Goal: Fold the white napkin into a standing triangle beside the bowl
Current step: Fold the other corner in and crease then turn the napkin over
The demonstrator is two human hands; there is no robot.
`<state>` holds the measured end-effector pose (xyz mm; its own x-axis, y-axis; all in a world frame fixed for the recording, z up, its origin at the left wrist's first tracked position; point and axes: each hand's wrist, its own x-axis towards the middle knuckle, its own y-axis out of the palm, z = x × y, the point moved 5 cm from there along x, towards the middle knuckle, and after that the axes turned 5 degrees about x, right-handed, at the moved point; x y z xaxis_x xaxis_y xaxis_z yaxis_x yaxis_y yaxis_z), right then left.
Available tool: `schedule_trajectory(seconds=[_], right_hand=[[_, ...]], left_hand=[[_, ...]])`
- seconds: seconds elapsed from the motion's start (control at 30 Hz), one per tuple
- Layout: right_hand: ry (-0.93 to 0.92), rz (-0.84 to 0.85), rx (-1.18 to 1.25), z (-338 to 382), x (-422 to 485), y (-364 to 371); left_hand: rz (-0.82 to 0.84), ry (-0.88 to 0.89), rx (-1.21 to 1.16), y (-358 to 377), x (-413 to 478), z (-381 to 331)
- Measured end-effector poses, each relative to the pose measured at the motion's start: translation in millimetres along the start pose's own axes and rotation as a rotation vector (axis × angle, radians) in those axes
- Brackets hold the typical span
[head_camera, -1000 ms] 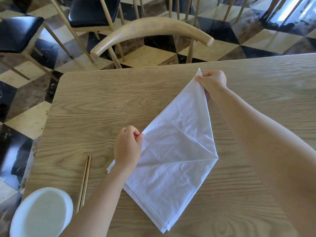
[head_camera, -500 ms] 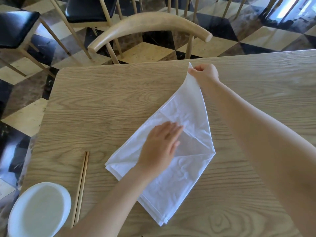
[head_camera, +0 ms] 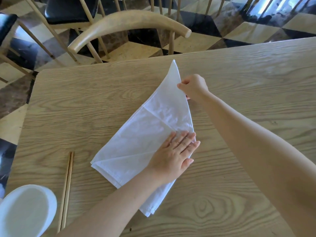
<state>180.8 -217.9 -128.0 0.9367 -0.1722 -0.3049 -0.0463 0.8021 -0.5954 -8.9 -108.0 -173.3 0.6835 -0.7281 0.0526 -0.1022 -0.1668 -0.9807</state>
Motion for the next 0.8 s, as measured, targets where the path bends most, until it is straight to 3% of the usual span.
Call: schedule_trajectory(seconds=[0.1,0.17,0.2,0.23,0.3,0.37,0.47,0.6,0.67,0.8], right_hand=[[-0.084,-0.063,0.082,10.9,-9.9,-3.4],[-0.154,-0.076,0.141,20.8,-21.1,-2.6],[-0.198,-0.080,0.162,26.6,-29.1,-1.6],[-0.249,-0.085,0.172,32.4,-37.9,0.3],[-0.366,-0.092,0.164,42.9,-58.9,6.6],[-0.519,-0.067,0.143,52.6,-83.0,18.9],[-0.724,0.012,0.083,60.5,-116.3,45.4],[-0.841,0.033,-0.095,49.7,-139.7,67.8],[-0.800,0.018,-0.202,31.4,-146.0,65.9],[-0.628,-0.084,-0.339,-17.7,-157.7,37.7]], left_hand=[[0.038,0.009,-0.106,-6.1,2.7,0.7],[0.050,-0.145,-0.497,-27.5,7.6,9.3],[0.069,-0.322,-0.734,-40.0,9.9,20.6],[0.011,-0.520,-0.975,-55.1,10.4,35.7],[-0.277,-0.810,-1.407,-88.3,3.9,71.3],[-0.469,-0.914,-1.602,-114.7,-5.6,100.2],[-0.519,-1.002,-1.593,-133.6,-21.4,120.0],[-0.708,-1.327,-1.491,-121.5,-60.0,134.3],[-0.748,-1.442,-1.507,-107.0,-81.0,139.0],[-0.620,-1.472,-1.372,-84.8,-117.0,143.9]])
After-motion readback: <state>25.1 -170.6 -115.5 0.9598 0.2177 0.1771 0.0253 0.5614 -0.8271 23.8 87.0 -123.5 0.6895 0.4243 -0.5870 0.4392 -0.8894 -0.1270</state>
